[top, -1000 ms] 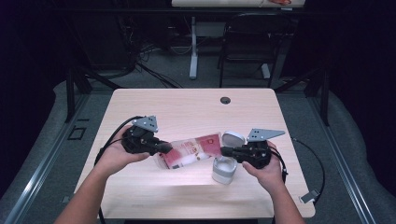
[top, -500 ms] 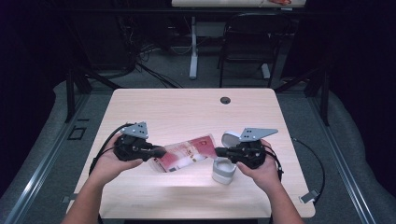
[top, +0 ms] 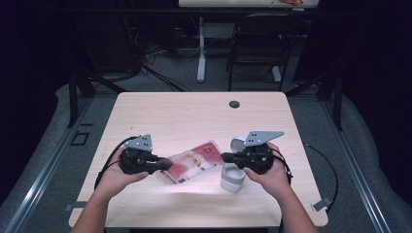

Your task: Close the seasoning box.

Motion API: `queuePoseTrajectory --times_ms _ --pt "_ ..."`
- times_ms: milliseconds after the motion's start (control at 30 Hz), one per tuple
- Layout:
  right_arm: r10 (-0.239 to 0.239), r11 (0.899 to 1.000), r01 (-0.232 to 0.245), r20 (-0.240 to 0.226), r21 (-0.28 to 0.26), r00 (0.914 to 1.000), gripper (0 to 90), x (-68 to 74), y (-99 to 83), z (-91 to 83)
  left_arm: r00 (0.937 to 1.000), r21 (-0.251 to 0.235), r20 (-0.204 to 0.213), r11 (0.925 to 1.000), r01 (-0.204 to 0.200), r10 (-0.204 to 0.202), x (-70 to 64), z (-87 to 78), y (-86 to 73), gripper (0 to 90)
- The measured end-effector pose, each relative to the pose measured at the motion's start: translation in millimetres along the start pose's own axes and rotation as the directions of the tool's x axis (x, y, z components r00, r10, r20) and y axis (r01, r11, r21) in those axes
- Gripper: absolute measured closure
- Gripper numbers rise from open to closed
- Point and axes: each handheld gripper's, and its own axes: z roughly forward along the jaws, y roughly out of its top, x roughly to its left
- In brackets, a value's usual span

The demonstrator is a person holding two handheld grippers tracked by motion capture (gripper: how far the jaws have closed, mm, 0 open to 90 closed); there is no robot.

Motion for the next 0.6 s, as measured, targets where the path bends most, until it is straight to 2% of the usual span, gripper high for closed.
queuePoseTrajectory --times_ms 133,333,600 --pt "-0.007 1.0 0.007 0.003 0.006 1.0 90.0 1.3 1.3 1.6 1.0 -0.006 -0.009 1.0 0.003 -0.003 0.8 1.6 -2.7 79.1" --pt "-0.016 1.0 0.016 0.001 0.01 0.9999 90.0 3.0 4.3 3.7 0.9999 0.005 0.0 0.9999 0.011 -0.011 2.7 6.0 -9.5 79.3" --pt "-0.022 1.0 0.022 0.001 0.019 0.9998 90.0 4.3 8.6 7.7 0.9994 0.016 -0.028 0.9997 0.019 -0.019 3.6 11.4 -13.1 79.3"
